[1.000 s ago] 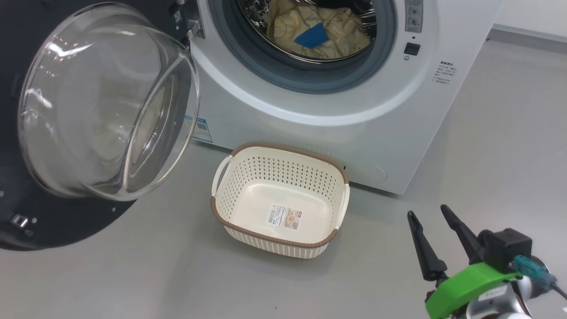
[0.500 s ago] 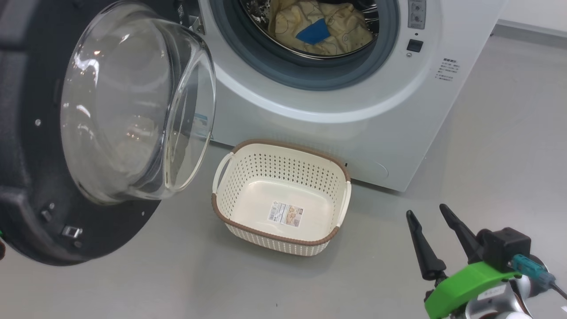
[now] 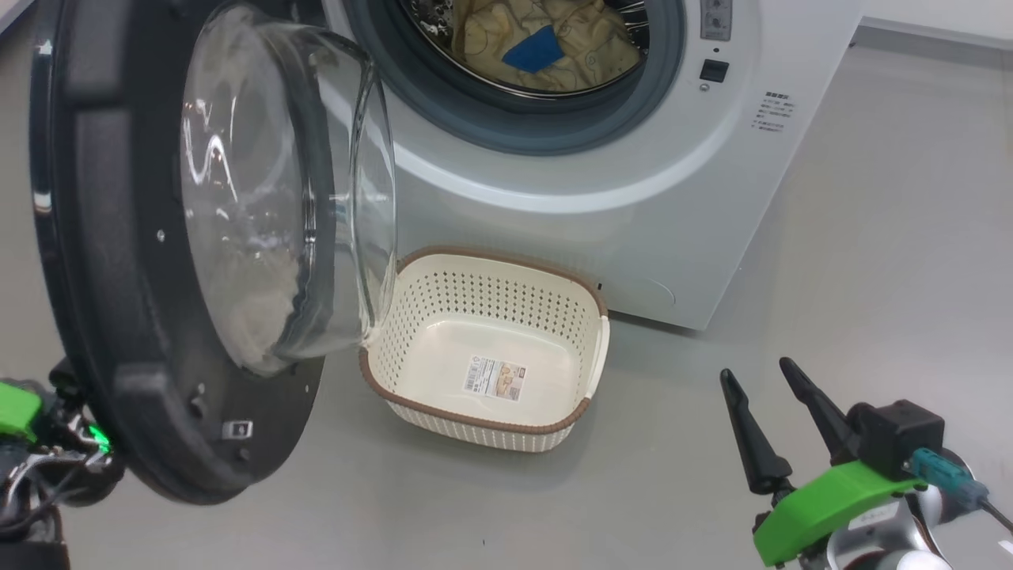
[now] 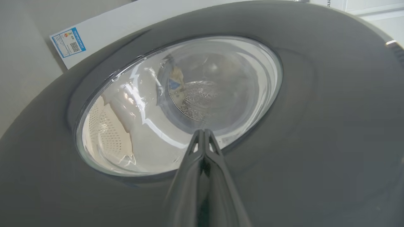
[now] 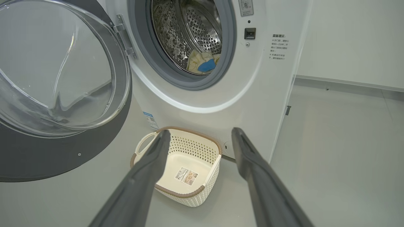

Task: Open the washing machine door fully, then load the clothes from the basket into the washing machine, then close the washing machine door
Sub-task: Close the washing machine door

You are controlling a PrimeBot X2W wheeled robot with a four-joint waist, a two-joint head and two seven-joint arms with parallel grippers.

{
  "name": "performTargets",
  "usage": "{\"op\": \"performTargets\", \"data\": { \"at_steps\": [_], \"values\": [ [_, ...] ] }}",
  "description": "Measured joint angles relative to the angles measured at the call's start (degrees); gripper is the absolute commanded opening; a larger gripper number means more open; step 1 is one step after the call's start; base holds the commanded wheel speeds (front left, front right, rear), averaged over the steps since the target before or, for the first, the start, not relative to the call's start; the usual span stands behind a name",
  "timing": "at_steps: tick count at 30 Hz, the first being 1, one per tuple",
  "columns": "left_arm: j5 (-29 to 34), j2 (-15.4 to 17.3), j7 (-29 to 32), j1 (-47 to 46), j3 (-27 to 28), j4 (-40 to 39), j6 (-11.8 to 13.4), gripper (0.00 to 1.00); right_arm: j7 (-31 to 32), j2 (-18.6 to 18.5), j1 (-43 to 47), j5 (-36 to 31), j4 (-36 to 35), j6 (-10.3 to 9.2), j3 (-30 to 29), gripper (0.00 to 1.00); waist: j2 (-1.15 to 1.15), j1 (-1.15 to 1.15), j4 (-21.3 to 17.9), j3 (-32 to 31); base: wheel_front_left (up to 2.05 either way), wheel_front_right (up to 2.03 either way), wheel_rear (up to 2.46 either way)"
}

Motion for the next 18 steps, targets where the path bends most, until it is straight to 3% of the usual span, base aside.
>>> {"op": "performTargets", "data": {
  "at_steps": [10,18],
  "values": [
    [-0.81,-4.52,1.53,4.54,-4.95,-9.62,0.01,0.00,-0.55,0.00,-0.18,0.34,0.98,0.00,0.34,1.00,0.00,0.00,-2.48,0.41,0.00,0.00,0.00],
    [-3.56,-6.36,1.08,5.82,-7.57,-11.99,0.01,0.00,-1.11,0.01,-1.70,0.83,1.52,0.00,0.66,1.00,0.00,0.00,-5.75,0.81,0.00,0.00,0.00]
  ]
}}
